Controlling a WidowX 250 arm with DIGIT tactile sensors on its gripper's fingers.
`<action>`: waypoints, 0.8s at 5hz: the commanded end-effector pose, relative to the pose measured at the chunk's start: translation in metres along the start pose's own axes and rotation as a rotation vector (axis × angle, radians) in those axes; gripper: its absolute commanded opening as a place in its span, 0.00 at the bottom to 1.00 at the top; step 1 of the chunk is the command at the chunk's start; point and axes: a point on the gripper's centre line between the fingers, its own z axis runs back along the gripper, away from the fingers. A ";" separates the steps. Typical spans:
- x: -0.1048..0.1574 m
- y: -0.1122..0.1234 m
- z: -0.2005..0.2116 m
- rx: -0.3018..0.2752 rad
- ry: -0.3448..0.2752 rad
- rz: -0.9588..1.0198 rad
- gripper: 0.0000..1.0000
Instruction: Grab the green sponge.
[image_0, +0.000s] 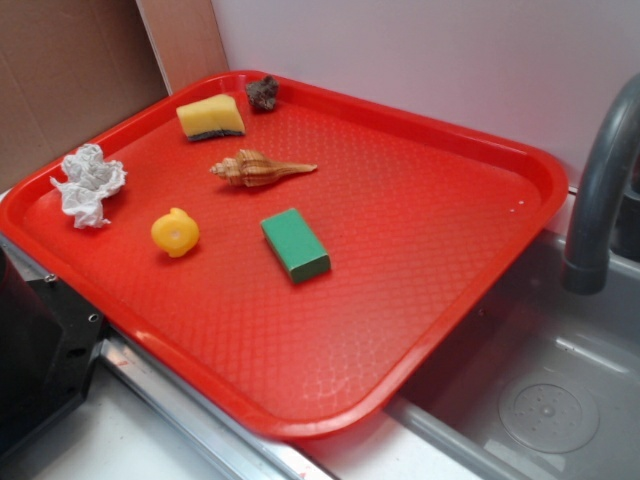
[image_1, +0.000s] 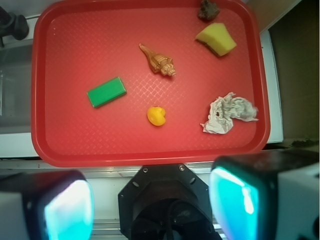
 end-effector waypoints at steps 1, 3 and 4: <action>0.000 0.000 0.000 0.000 0.000 0.000 1.00; 0.047 0.079 -0.073 -0.007 -0.051 -0.258 1.00; 0.072 0.100 -0.095 0.057 -0.078 -0.278 1.00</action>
